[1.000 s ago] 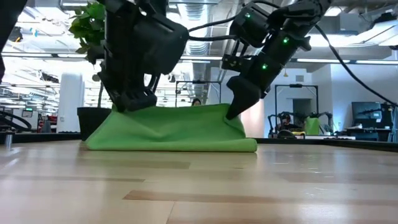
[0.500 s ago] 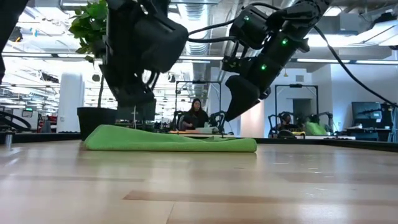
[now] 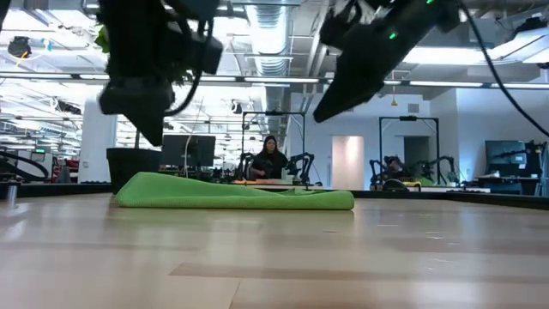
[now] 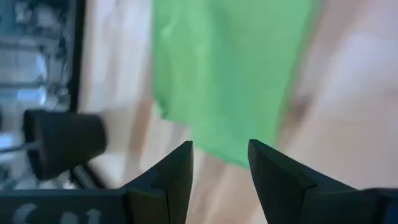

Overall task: Fold microfiber towels
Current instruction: Fold the green towel

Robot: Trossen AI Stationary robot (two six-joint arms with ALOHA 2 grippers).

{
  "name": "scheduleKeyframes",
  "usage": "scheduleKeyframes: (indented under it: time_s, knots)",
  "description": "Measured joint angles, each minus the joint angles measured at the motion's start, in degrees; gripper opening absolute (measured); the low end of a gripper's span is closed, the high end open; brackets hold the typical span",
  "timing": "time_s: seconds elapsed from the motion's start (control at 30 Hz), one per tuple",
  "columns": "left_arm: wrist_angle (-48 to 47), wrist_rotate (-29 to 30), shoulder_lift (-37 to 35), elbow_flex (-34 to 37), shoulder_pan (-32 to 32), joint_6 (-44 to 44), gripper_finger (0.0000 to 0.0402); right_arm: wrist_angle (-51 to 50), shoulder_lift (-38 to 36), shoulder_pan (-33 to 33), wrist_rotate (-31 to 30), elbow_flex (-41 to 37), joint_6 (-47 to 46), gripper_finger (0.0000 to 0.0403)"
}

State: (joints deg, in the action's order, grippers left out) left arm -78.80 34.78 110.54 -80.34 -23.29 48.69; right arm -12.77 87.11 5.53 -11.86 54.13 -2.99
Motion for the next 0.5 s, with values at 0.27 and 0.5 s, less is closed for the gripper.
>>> scheduleKeyframes:
  time_s: [0.27,0.5]
  knots:
    - [5.83,2.02,0.05,-0.01,-6.29,-0.89,0.0148,1.43,0.42,9.10,0.04,0.00,4.97,0.0225]
    - [8.23,2.56,0.09,1.44,-6.32,1.83,0.0148,2.99,1.67,11.71,-0.05,0.11,5.12,0.0225]
